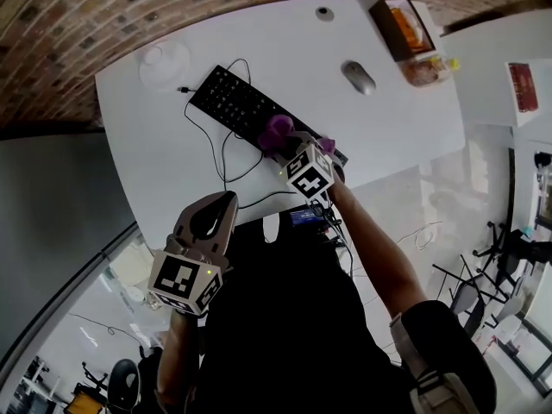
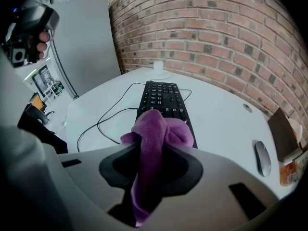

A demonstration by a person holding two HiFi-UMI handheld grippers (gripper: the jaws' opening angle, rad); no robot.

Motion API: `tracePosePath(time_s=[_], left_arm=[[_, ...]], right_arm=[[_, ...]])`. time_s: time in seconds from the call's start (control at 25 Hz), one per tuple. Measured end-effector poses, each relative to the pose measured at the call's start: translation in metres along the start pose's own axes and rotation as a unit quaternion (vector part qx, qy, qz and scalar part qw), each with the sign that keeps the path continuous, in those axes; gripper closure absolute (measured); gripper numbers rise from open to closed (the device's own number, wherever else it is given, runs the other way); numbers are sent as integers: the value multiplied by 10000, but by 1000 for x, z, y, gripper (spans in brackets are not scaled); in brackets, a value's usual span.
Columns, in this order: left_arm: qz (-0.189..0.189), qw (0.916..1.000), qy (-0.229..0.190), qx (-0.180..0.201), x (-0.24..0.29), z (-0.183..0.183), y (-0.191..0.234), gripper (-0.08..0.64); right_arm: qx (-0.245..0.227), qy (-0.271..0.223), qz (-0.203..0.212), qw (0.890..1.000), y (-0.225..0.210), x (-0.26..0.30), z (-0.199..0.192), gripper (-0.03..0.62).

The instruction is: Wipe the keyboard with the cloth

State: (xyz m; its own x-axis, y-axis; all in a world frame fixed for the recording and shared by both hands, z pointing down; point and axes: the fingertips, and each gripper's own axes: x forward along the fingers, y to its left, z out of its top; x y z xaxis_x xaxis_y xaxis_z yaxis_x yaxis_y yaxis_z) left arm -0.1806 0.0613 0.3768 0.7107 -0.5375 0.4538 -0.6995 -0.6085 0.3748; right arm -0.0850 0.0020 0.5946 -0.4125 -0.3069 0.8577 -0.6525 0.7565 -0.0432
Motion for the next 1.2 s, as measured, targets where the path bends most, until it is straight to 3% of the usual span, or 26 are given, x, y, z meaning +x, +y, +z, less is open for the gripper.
tracePosePath(time_s=[0.4, 1.2], left_arm=[[20, 9999, -88, -65, -15, 0, 18, 546], [599, 9976, -65, -341, -72, -20, 70, 546]], right_arm=[[83, 11, -139, 9999, -2, 6, 14, 469], [223, -175, -680, 9973, -56, 46, 66, 469]])
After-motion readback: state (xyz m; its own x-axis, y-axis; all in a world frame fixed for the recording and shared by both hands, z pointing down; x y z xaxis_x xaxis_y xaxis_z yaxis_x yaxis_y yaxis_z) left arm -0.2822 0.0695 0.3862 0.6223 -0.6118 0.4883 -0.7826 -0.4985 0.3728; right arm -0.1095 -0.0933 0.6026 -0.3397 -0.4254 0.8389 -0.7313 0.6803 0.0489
